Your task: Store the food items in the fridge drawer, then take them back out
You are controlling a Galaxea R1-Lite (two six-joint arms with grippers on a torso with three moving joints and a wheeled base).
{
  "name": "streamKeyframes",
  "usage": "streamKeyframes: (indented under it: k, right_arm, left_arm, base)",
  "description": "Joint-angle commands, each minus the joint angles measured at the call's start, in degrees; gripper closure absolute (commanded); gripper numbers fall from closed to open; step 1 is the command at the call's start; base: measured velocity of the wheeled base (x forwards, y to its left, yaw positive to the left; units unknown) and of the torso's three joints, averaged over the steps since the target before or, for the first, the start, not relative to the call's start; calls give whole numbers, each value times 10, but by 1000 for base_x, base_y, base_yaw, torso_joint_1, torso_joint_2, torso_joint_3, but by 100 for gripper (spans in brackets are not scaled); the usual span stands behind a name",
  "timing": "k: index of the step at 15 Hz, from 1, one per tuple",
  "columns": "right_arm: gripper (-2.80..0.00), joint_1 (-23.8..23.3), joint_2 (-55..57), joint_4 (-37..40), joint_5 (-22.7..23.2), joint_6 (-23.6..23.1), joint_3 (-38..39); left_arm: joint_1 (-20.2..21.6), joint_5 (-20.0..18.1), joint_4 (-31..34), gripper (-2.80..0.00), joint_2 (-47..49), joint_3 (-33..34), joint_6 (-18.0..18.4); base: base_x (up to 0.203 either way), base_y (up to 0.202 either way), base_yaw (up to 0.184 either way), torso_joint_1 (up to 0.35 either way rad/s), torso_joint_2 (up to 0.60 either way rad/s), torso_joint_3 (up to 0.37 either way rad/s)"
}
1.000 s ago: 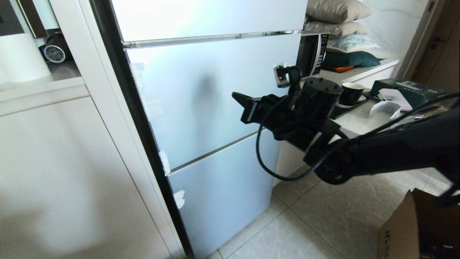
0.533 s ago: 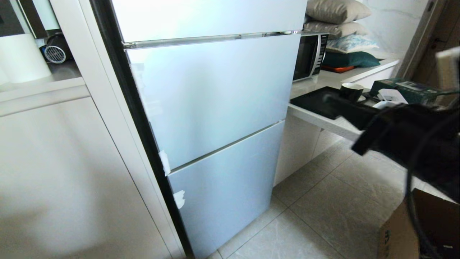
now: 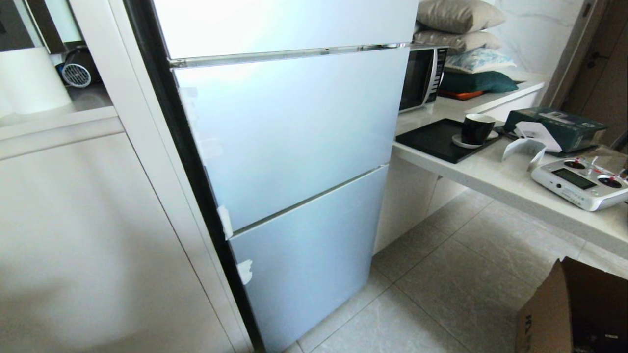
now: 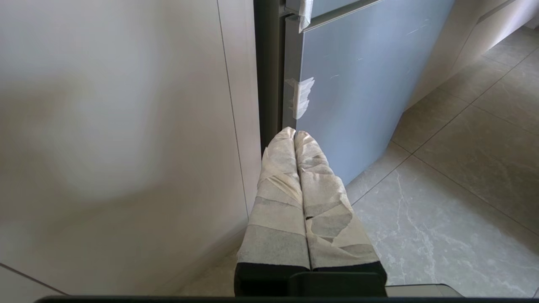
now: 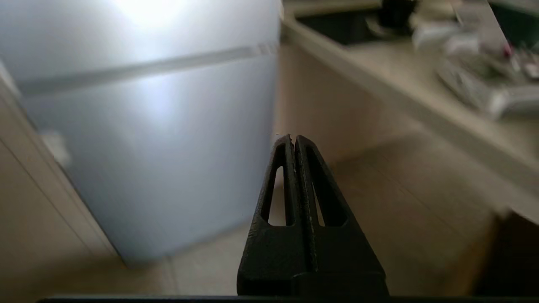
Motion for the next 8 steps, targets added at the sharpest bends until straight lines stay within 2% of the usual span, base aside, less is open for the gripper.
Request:
streamKeyframes:
  k: [1,2,4,5,6,8]
  right_arm:
    - [0,-29,-192,56,3,-24,99]
    - [0,-35,-220,68,1,-12,124]
    - [0,-42,-226,88,-1,92,143]
    - [0,-43,-224,93,2,98,146]
    - [0,-43,-224,92,2,74,145]
    - [0,-43,-224,95,-3,-36,145]
  left_arm:
    - [0,0,0,0,1,0,0]
    - [0,0,0,0,1,0,1]
    - [0,0,0,0,1,0,0]
    - [0,0,0,0,1,0,0]
    - [0,0,0,0,1,0,0]
    - [0,0,0,0,1,0,0]
  base:
    - [0,0,0,0,0,0]
    - [0,0,0,0,0,0]
    - [0,0,0,0,0,0]
    - [0,0,0,0,0,0]
    - [0,0,0,0,0,0]
    - [0,0,0,0,0,0]
